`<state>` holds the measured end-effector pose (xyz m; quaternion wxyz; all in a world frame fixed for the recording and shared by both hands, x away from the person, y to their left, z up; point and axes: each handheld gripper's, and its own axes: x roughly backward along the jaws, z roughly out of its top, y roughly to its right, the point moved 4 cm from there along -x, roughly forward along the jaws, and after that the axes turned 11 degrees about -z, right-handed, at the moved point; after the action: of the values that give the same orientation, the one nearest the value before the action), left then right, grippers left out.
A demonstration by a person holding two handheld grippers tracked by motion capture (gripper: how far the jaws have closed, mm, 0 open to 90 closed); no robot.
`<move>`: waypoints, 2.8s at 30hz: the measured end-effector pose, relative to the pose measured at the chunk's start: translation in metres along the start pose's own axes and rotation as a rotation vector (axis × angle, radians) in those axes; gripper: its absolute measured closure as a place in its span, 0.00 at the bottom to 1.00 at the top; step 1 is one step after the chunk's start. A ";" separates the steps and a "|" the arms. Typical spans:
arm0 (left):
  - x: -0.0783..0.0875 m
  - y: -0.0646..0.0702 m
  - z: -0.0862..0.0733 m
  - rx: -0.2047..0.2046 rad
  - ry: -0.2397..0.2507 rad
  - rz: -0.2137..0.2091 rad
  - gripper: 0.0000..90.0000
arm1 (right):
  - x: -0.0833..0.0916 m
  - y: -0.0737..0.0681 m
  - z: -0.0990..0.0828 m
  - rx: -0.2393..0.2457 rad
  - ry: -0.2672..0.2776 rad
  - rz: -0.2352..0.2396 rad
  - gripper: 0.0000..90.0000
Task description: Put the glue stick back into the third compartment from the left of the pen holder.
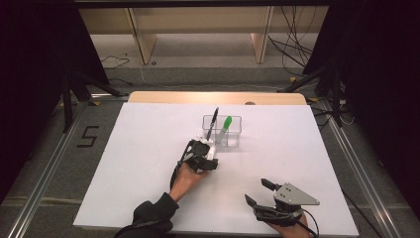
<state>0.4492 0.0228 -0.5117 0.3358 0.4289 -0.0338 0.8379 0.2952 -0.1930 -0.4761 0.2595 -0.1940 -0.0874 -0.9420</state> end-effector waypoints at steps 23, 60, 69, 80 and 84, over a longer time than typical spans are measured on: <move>0.002 -0.001 -0.003 0.012 0.017 0.028 0.70 | -0.001 -0.004 0.001 0.016 -0.002 -0.003 0.31; 0.036 0.001 0.001 -0.056 0.129 -0.130 0.78 | 0.001 0.002 0.004 -0.110 0.000 0.035 0.31; 0.039 0.004 -0.004 -0.074 0.140 -0.151 0.78 | 0.000 0.003 0.005 -0.154 0.001 0.046 0.31; 0.043 0.006 -0.010 -0.084 0.146 -0.168 0.78 | -0.003 0.001 0.005 -0.165 -0.007 0.058 0.31; 0.046 0.009 -0.011 -0.086 0.155 -0.172 0.78 | -0.003 0.002 0.006 -0.174 -0.003 0.059 0.31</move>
<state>0.4177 0.0444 -0.4827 0.4261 0.3494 -0.0067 0.8345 0.3007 -0.1914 -0.4721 0.2693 -0.2195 0.0001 -0.9377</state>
